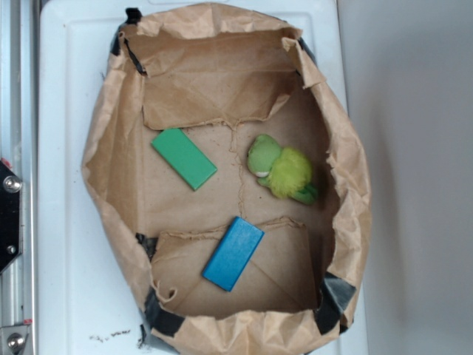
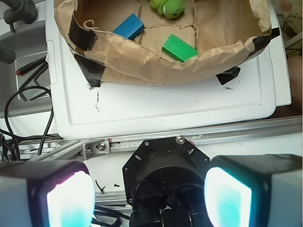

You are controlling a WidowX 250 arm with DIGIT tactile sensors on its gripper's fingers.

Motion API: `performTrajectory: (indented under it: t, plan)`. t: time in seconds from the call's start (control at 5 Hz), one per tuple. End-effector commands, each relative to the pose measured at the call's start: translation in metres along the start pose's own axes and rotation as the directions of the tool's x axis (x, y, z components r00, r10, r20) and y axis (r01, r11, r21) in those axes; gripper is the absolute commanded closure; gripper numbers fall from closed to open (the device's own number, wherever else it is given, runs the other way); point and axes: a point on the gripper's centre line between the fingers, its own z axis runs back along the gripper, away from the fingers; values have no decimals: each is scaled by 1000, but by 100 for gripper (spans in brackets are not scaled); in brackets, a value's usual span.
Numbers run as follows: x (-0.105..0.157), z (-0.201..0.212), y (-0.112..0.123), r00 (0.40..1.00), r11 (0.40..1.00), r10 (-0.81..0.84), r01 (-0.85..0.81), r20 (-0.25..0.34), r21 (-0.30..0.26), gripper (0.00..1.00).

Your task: Grab the green block.

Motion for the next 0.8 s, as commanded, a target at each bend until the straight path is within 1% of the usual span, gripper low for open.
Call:
performTrajectory:
  t: [0.0, 0.2, 0.4, 0.6]
  plan:
    - [0, 0, 0, 1000, 1000, 0, 0, 0, 0, 0]
    - [33, -10, -3, 999, 1000, -22, 22, 39, -6, 0]
    - [52, -23, 1, 997, 999, -38, 38, 72, 2, 0]
    - [67, -39, 8, 996, 998, -46, 42, 80, 46, 0]
